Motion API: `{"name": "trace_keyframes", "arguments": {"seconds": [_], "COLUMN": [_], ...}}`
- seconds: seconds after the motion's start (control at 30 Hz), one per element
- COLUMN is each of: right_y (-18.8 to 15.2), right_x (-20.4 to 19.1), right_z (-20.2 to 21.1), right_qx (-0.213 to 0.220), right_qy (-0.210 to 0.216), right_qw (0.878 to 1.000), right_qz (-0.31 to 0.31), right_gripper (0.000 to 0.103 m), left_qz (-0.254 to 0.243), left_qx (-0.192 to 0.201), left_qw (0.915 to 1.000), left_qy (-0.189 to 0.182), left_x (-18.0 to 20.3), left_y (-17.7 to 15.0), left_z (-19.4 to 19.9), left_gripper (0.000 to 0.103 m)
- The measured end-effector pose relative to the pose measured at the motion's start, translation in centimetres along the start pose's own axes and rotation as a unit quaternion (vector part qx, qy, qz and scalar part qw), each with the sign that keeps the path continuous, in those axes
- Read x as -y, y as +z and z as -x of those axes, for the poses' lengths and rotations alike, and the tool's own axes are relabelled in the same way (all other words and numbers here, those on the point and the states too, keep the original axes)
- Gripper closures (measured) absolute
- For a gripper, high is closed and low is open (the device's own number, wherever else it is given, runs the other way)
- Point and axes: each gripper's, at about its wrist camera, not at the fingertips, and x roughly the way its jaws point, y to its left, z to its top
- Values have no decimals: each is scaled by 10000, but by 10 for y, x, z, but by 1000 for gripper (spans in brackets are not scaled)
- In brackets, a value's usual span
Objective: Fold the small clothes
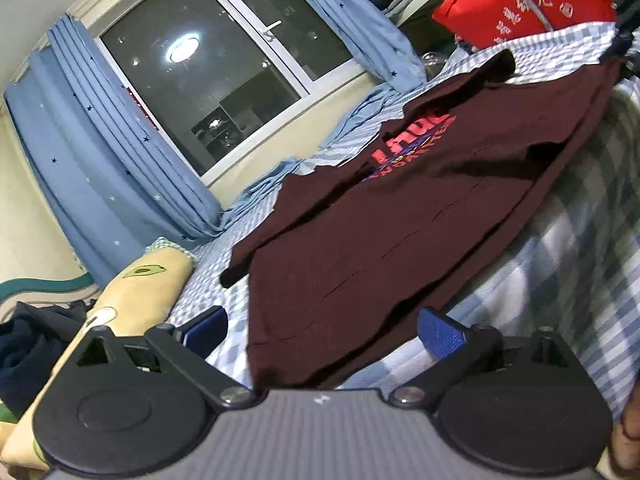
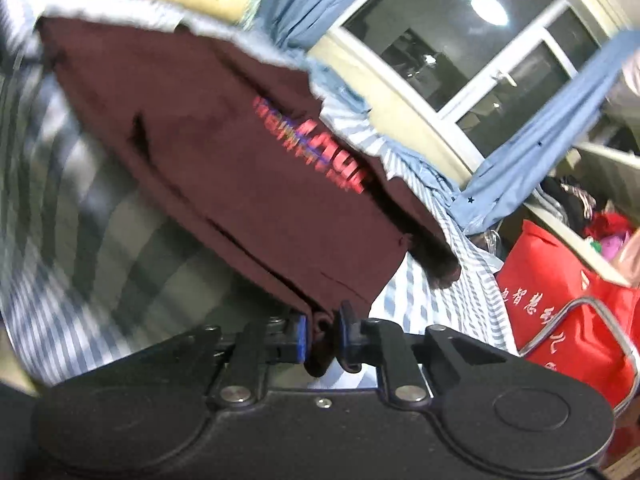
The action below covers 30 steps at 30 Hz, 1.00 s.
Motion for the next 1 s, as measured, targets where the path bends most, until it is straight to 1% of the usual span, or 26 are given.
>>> {"name": "trace_keyframes", "arguments": {"seconds": [0.13, 0.27, 0.33, 0.4, 0.47, 0.57, 0.6, 0.67, 0.73, 0.8, 0.87, 0.9, 0.93, 0.97, 1.0], "right_y": [13, 26, 29, 30, 29, 31, 33, 41, 46, 47, 46, 43, 40, 37, 32], "right_x": [24, 47, 52, 53, 54, 56, 58, 63, 70, 77, 79, 78, 77, 74, 72], "right_z": [7, 14, 16, 20, 23, 24, 22, 18, 16, 15, 17, 18, 20, 21, 22], "right_qx": [325, 602, 682, 774, 887, 1127, 1196, 1290, 1345, 1372, 1389, 1391, 1384, 1359, 1317], "right_qy": [151, 263, 341, 256, 192, 46, 19, -23, -86, -97, -114, -120, -128, -138, -143], "right_qw": [9971, 9900, 9873, 9869, 9840, 9772, 9754, 9730, 9718, 9707, 9704, 9708, 9714, 9722, 9728], "right_qz": [-666, -1251, -1394, -1393, -1530, -1796, -1849, -1915, -1933, -1973, -1974, -1951, -1924, -1903, -1898], "right_gripper": [89, 89, 89, 90, 90, 90, 90, 90, 90, 90, 91, 91, 91, 91, 91], "left_qz": [-2, -118, -75, -38, -42, -275, -307, -229, -113, -138, -406, -535, -592, -587, -527], "left_qx": [96, 219, 269, 286, 262, 563, 591, 634, 682, 803, 789, 686, 561, 361, 239], "left_qw": [9999, 9997, 9996, 9996, 9996, 9976, 9972, 9966, 9953, 9938, 9948, 9958, 9966, 9976, 9983], "left_qy": [-84, -20, -89, -68, -124, -289, -345, -475, -682, -762, -501, -279, -144, -45, -3], "left_x": [15, 41, 47, 44, 38, 39, 41, 46, 48, 49, 56, 60, 61, 58, 53], "left_y": [14, 40, 51, 55, 55, 46, 44, 43, 43, 44, 45, 45, 43, 43, 42], "left_z": [-1, -10, -15, -20, -25, -15, -13, -7, -2, 3, -4, -12, -18, -29, -36], "left_gripper": [0, 0, 0, 0, 1, 1, 1, 1, 1, 0, 0, 0, 0, 1, 2]}}
